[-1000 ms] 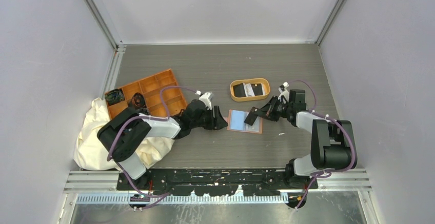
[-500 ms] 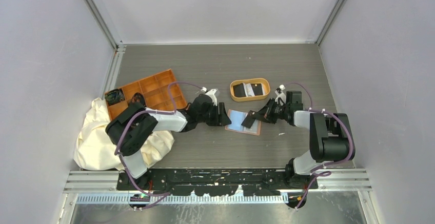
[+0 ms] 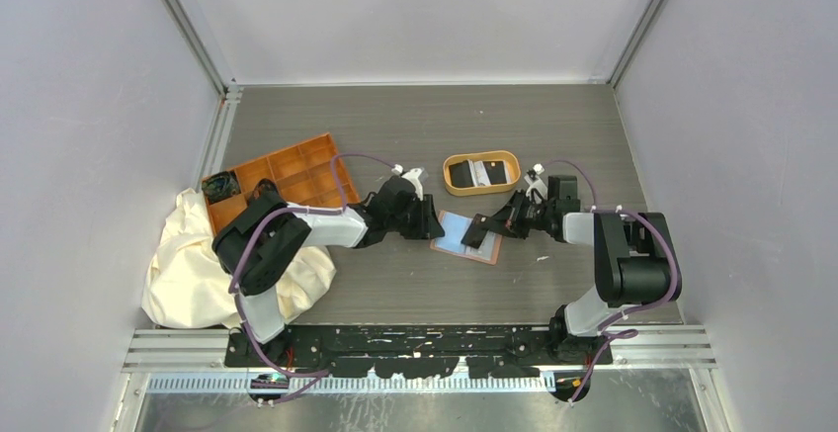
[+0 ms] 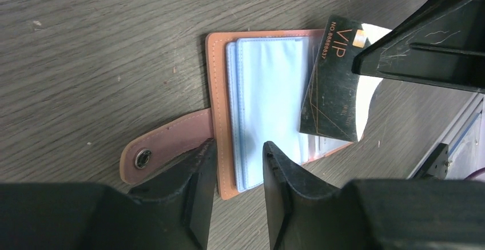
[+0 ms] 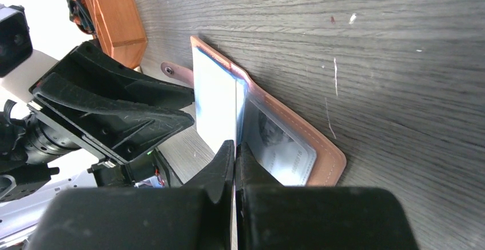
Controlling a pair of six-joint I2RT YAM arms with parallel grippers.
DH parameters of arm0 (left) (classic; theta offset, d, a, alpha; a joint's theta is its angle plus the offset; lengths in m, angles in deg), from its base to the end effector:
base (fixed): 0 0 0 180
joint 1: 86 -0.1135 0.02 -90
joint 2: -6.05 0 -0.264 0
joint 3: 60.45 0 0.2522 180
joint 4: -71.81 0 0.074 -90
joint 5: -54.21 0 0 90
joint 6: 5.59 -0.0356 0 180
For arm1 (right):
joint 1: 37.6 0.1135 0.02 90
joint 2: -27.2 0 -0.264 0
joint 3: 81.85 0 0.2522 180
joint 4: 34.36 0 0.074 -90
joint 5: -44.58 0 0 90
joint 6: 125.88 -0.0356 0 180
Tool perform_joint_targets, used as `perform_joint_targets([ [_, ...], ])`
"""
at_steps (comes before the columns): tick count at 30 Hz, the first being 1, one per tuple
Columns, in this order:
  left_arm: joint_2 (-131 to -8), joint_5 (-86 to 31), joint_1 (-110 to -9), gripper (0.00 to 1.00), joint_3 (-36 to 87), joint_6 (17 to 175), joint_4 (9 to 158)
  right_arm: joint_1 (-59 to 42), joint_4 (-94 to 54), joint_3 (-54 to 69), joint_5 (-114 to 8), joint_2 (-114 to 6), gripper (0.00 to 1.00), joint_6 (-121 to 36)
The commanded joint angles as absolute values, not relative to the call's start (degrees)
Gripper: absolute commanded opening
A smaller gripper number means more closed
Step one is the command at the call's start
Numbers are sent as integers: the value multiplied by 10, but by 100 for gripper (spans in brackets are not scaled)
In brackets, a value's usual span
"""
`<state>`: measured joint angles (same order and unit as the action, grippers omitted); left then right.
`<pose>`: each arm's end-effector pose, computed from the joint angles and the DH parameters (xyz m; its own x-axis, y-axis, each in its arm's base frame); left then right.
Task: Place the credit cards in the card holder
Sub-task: Insert the credit card into the card holder.
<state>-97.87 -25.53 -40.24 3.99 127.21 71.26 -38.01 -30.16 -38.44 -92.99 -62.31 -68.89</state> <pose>0.2487 -0.2645 0.1409 -0.8663 -0.0687 -0.4947 0.2903 0.7367 -0.6107 0.2554 0.0244 0.1204 -0.8994 0.3740 -0.2263 0.0278 0.5656 0.8242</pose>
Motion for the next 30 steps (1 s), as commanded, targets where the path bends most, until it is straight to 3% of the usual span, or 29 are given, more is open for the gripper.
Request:
perform_joint_targets([
  [1, -1002, -263, -400, 35, 42, 1258, 774, -376, -358, -393, -944, -632, 1, -707],
  [30, -1032, -237, -400, 27, 60, 1262, 767, -353, -406, -413, -965, -679, 1, -748],
])
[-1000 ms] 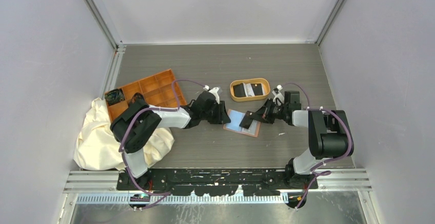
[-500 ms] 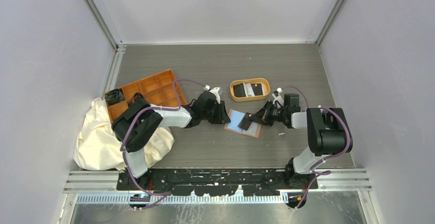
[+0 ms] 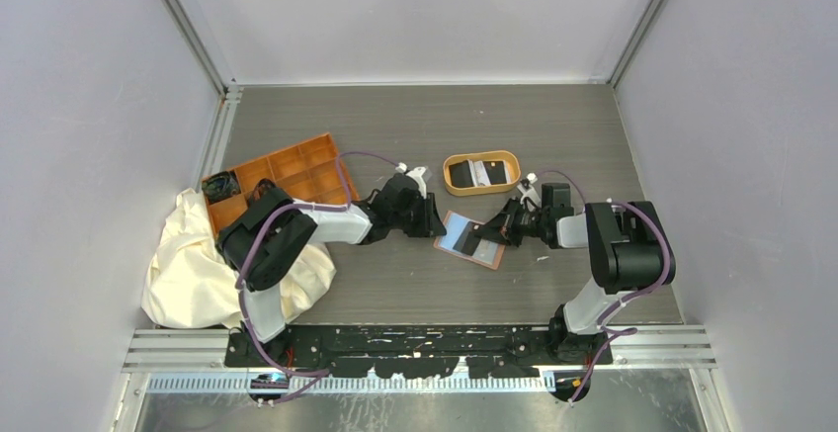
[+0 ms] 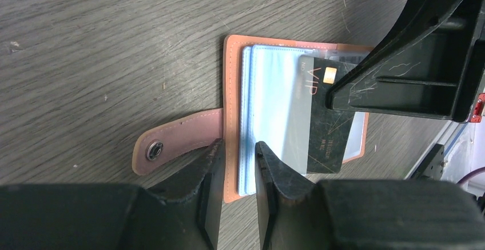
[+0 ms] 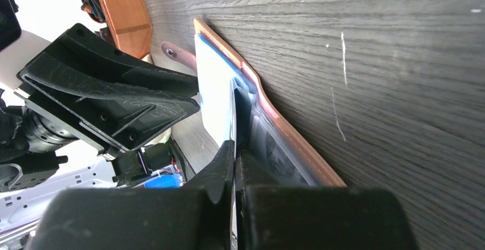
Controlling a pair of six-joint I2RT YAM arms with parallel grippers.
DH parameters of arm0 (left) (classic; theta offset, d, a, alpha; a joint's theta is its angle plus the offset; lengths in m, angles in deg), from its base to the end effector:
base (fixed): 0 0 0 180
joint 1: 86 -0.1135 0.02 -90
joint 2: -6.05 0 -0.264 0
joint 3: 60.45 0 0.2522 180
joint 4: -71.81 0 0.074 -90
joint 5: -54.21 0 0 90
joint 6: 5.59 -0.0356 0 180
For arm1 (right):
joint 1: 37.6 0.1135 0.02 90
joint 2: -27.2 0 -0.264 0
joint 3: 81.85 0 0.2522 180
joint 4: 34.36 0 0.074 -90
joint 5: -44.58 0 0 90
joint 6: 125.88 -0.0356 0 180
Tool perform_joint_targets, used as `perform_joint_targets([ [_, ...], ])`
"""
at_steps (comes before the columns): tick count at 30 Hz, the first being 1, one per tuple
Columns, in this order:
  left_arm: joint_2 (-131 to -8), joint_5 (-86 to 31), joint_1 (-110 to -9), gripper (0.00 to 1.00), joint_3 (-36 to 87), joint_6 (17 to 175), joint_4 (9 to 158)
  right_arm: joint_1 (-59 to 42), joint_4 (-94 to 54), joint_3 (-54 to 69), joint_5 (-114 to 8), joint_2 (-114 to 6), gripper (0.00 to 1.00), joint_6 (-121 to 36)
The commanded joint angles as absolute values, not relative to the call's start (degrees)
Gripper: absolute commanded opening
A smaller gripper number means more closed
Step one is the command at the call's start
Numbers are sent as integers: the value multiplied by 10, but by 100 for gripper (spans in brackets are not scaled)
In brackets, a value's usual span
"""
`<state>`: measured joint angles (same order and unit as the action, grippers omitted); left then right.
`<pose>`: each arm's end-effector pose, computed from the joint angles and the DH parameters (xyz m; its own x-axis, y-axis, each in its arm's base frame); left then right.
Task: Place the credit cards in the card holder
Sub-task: Insert the credit card into the card holder.
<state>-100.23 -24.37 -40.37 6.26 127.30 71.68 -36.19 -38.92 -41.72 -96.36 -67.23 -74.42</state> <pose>0.2555 -0.2712 0.1371 -0.8751 -0.0594 -0.4802 0.2894 0.7312 -0.6178 0.2491 0.0338 0.0983 -0.9189 0.3701 -0.1363 0.0708 0.4948 0.8661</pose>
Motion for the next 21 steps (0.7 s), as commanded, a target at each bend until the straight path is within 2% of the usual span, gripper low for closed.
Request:
perform_joint_targets([
  [1, -1033, -236, -400, 27, 60, 1262, 767, -352, -406, -412, -966, -679, 1, -748],
  [14, -1030, -230, -400, 28, 58, 1265, 763, -351, -471, -385, -989, -743, 4, -789],
  [21, -975, -290, -402, 41, 58, 1244, 784, -352, -414, -370, -985, -729, 9, -758],
])
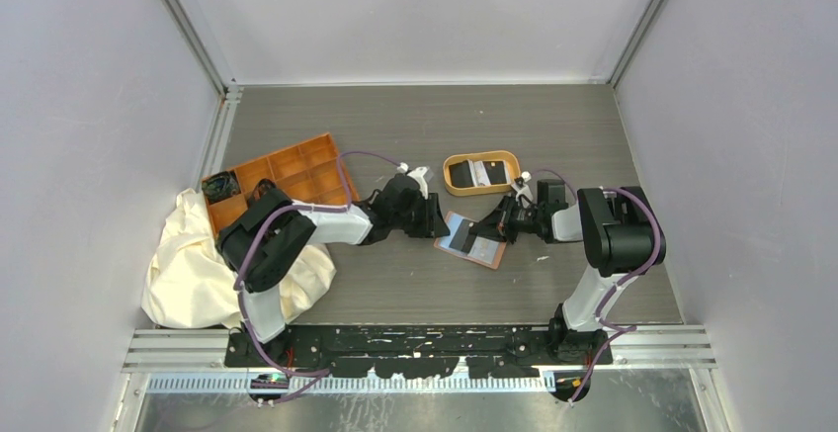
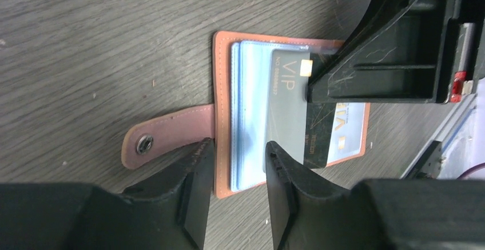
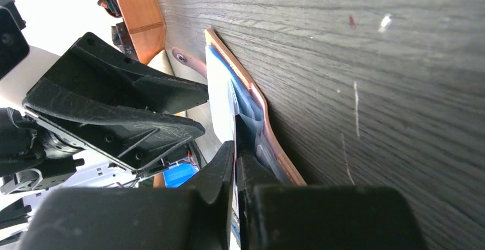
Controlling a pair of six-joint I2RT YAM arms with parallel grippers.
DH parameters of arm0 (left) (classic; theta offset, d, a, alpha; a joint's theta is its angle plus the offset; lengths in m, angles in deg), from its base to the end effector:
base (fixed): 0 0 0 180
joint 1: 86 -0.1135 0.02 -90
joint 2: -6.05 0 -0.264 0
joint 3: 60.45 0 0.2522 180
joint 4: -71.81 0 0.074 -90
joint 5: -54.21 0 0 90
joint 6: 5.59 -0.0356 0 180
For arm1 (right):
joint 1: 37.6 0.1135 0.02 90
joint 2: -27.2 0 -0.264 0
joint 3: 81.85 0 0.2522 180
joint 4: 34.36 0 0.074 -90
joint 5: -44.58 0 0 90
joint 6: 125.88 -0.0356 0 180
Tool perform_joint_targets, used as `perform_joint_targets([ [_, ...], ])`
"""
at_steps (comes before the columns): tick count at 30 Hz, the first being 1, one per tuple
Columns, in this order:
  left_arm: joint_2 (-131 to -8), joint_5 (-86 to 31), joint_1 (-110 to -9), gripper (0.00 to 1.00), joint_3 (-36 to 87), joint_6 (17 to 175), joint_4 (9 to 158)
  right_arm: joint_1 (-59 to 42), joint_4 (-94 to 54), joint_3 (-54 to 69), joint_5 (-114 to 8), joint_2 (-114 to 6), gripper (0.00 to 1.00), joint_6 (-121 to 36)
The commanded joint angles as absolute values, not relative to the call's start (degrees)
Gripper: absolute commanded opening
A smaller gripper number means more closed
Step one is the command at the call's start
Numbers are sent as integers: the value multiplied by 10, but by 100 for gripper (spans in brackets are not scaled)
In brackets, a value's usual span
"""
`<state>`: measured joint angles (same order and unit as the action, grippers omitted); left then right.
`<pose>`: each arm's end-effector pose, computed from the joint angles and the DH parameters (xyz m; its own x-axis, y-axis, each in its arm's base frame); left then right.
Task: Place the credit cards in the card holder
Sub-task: Insert the credit card into the card holder.
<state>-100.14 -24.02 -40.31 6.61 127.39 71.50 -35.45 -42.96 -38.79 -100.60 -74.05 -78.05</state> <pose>0.2561 -0.2727 0.1396 -0.8736 -0.0605 -0.4828 0.2952 0.7229 -0.6247 0.2643 0.0392 0.0863 -0.9353 0.3485 -0.0608 0.1008 0.4273 0.8985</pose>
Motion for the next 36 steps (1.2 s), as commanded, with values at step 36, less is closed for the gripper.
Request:
perform_joint_targets([
  [36, -1070, -403, -222, 36, 265, 1118, 815, -352, -366, -354, -980, -737, 15, -732],
])
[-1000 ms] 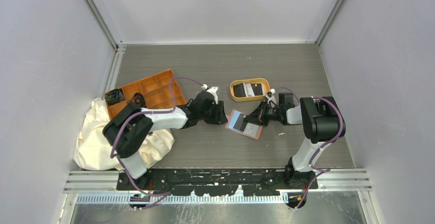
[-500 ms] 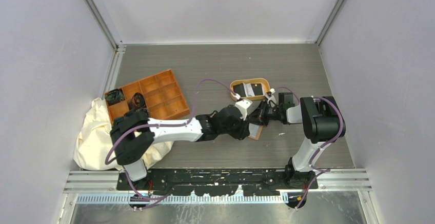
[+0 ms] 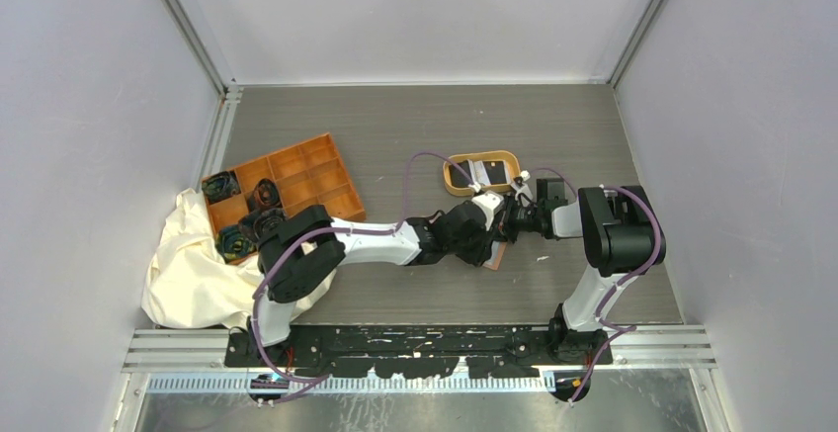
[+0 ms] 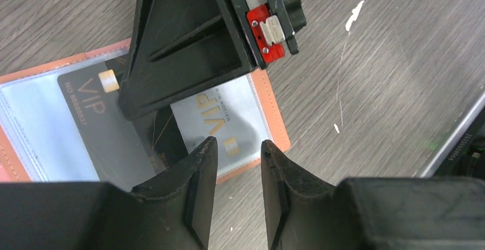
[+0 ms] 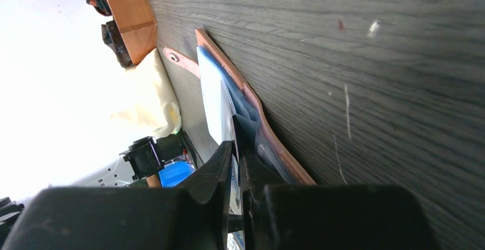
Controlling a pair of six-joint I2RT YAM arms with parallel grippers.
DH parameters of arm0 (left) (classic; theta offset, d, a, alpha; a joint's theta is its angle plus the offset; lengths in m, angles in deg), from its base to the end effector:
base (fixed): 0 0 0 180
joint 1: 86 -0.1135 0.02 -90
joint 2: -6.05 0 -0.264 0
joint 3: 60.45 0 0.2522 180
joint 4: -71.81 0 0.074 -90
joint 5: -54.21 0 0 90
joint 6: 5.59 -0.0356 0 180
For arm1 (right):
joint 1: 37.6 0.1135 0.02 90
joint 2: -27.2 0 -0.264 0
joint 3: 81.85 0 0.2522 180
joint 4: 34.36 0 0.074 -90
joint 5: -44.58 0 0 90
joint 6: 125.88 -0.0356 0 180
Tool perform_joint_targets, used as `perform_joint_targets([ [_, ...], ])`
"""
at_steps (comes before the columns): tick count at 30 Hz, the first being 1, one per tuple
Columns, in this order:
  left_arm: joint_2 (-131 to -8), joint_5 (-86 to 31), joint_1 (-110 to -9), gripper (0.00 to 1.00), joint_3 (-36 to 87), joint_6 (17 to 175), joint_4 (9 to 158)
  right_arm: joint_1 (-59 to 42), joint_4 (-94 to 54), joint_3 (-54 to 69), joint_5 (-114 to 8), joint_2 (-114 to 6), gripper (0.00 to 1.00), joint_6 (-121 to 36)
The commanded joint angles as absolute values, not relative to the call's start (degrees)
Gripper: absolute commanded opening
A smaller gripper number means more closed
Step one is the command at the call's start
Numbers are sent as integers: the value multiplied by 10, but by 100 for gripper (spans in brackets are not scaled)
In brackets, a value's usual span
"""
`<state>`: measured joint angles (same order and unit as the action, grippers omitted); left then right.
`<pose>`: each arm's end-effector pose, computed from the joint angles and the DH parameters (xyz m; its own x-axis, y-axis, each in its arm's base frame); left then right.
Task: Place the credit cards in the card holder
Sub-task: Insert the credit card into the card holder.
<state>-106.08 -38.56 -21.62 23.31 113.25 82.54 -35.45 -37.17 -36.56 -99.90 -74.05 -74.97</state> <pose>0.1859 -0.3837 0.1691 -0.6655 0.2735 -0.6945 0.6432 0.6823 -0.3476 0.2682 0.0391 0.0877 -0.9420 0.3312 -0.0548 0.1087 0.4553 0.8837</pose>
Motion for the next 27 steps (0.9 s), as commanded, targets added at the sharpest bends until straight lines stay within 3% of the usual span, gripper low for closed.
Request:
perform_joint_targets([
  [1, -1075, -403, -223, 36, 269, 1120, 819, -352, -366, -353, -980, -737, 15, -732],
  [6, -1087, -408, -235, 40, 273, 1132, 823, -352, -359, -351, -980, -738, 16, -728],
  [21, -1076, -433, -259, 47, 246, 1147, 807, -355, -334, -336, -990, -729, 32, -718],
  [27, -1036, -376, -262, 47, 213, 1131, 761, -361, -274, -314, -993, -699, 39, -681],
])
